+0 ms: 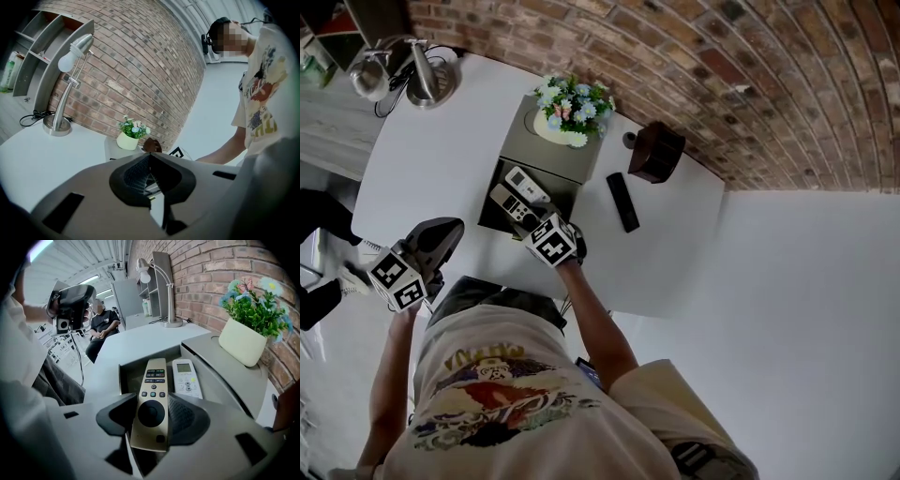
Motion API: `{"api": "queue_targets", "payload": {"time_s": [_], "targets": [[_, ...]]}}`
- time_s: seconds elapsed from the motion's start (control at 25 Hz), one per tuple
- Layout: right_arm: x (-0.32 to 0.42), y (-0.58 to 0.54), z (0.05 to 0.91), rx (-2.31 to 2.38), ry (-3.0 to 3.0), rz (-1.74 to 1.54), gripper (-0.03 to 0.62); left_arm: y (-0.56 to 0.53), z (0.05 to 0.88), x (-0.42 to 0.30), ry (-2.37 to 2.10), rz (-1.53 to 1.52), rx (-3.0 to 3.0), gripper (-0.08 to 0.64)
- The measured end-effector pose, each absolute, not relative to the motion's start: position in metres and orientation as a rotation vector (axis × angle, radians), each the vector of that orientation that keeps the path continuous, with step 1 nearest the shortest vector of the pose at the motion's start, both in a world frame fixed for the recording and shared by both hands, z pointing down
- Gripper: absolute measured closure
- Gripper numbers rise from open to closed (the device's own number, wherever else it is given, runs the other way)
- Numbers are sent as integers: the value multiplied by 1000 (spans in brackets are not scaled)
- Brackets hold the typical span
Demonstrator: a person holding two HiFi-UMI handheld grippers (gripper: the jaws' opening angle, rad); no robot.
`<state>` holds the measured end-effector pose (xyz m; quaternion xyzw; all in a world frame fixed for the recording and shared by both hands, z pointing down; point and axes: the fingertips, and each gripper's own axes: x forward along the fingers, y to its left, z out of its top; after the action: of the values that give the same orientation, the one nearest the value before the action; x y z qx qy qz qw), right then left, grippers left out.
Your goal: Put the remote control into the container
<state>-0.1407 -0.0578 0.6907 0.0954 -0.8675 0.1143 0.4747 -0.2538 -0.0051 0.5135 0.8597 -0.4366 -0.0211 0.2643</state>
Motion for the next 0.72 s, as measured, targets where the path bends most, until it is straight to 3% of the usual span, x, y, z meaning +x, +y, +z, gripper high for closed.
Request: {"api": "queue_targets", "payload": {"time_s": [0.72], "targets": [[-134,-56,707,179,-2065,262,382,5,510,-262,-1217,-84,2303,554]]}}
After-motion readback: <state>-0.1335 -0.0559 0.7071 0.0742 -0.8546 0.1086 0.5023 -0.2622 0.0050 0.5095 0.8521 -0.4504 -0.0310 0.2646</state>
